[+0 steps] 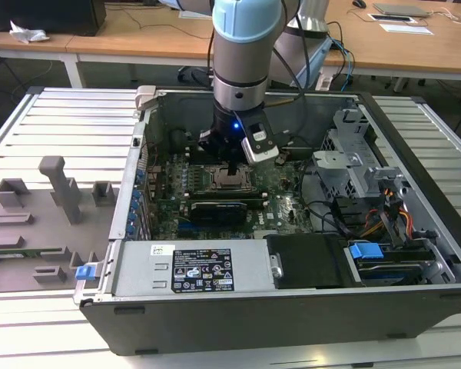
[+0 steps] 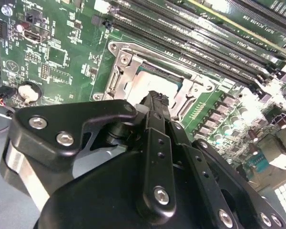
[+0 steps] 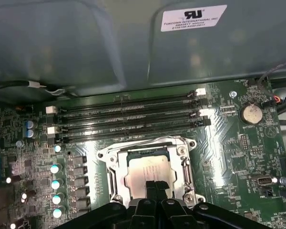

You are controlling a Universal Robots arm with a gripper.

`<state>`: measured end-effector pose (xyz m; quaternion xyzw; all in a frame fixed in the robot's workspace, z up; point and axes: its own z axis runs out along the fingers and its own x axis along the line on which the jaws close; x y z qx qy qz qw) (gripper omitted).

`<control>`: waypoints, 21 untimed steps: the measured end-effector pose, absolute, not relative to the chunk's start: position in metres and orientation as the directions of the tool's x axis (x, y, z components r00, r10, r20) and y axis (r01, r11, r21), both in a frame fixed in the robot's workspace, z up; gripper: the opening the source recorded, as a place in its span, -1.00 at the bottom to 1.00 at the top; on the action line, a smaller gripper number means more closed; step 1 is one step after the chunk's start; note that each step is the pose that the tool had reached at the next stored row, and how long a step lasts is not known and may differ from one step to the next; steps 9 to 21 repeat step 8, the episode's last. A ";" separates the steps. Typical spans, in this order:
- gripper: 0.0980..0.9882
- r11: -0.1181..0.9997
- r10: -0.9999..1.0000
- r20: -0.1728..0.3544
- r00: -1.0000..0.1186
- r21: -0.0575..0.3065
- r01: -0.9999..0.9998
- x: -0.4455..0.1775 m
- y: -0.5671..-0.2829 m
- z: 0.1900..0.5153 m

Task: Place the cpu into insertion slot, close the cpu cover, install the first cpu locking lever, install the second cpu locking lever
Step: 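Install the second cpu locking lever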

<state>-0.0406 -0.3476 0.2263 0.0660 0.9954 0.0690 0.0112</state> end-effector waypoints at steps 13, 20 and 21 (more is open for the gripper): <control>-0.98 0.982 0.133 -0.014 -0.991 0.136 0.130 -0.041 -0.348 0.226; -0.98 0.982 0.133 -0.014 -0.991 0.136 0.130 -0.041 -0.348 0.226; -0.98 0.982 0.133 -0.014 -0.991 0.136 0.130 -0.041 -0.348 0.226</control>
